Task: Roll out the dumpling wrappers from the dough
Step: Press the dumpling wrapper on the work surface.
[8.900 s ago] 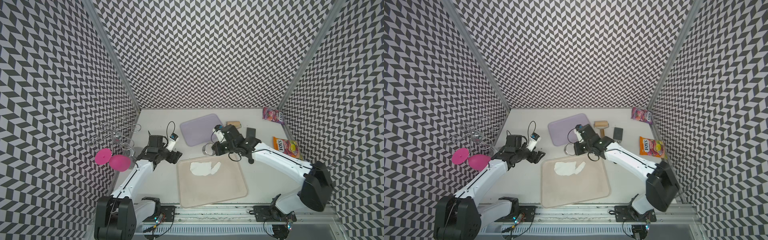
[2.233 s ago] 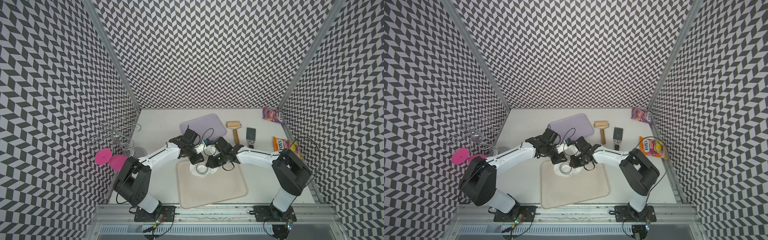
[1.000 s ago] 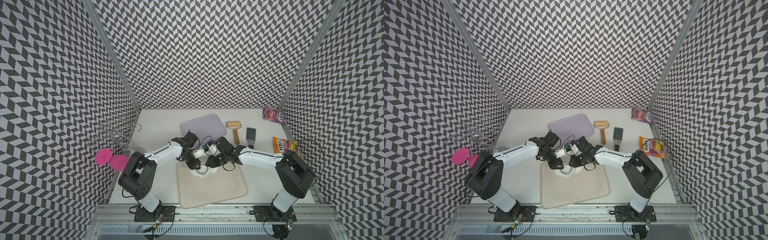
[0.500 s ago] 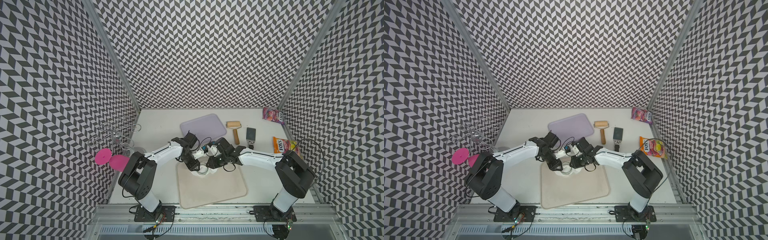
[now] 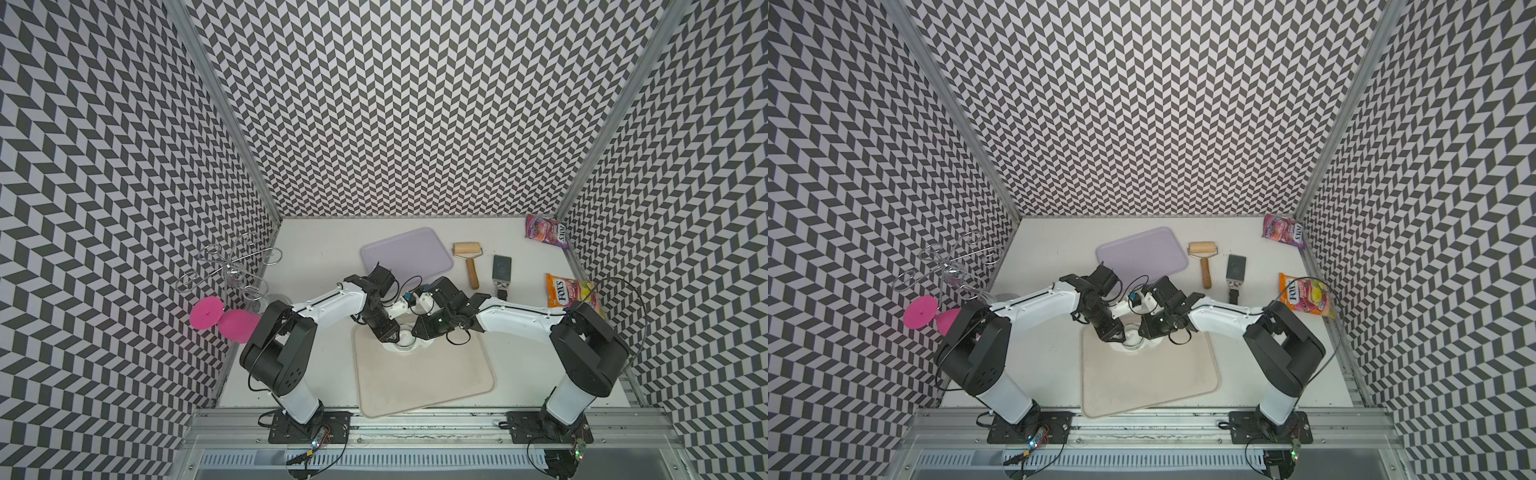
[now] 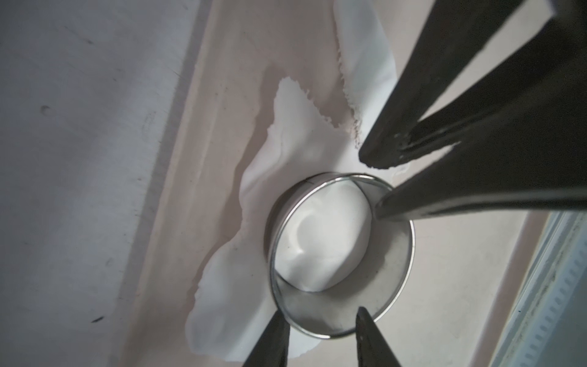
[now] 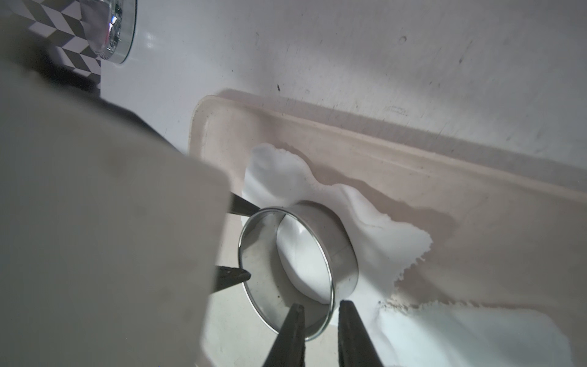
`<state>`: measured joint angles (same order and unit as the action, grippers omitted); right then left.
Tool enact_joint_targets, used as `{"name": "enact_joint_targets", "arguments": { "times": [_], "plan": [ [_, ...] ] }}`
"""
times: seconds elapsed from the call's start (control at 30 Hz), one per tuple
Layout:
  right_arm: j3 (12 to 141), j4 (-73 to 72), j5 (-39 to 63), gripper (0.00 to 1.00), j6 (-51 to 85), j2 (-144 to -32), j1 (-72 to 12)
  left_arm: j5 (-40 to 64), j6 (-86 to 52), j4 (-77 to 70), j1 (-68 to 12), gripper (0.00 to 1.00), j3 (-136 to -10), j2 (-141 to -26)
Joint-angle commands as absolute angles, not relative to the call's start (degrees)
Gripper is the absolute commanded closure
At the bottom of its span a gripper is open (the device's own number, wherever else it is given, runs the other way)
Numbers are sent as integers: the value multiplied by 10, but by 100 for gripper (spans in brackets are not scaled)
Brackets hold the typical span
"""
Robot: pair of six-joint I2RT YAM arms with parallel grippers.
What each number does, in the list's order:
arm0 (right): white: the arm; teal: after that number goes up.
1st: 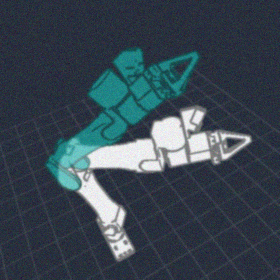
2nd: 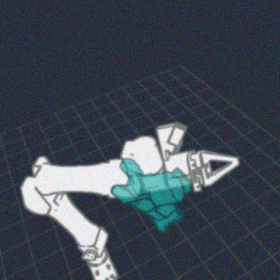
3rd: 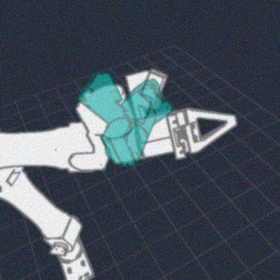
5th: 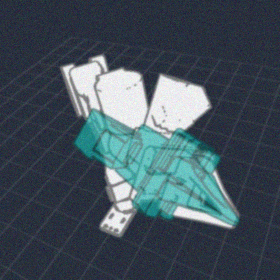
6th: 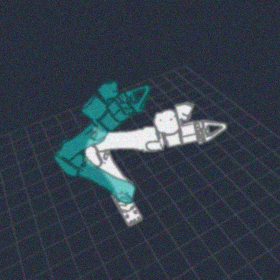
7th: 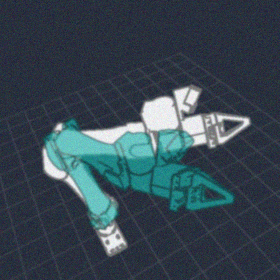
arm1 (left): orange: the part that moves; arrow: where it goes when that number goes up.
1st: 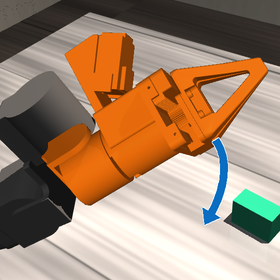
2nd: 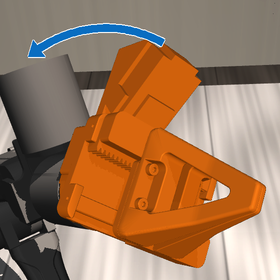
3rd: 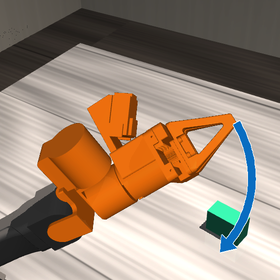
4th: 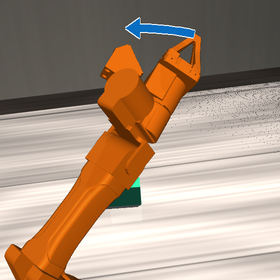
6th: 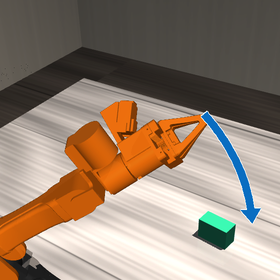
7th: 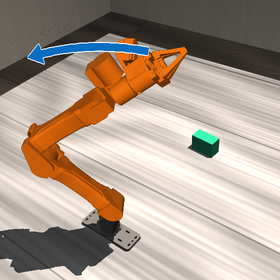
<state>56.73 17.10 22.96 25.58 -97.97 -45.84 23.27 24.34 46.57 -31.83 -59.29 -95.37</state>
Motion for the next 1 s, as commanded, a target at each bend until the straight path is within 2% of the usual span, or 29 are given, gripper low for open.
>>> {"name": "enact_joint_targets", "arguments": {
  "times": [0.0,0.2,0.7,0.83,0.97],
  "plan": [
    [576,161,212,78,254,-994,-467,244,242,465,-317,64,-604,-963],
    [583,168,186,78,261,-1002,-475,245,236,460,-317,66,-604,-970],
    [591,171,176,85,263,-1010,-481,237,233,442,-316,76,-593,-985],
    [590,169,173,87,264,-1012,-483,234,232,437,-316,80,-592,-990],
    [589,167,171,92,264,-1018,-483,232,231,432,-316,92,-590,-998]
  ]
}}
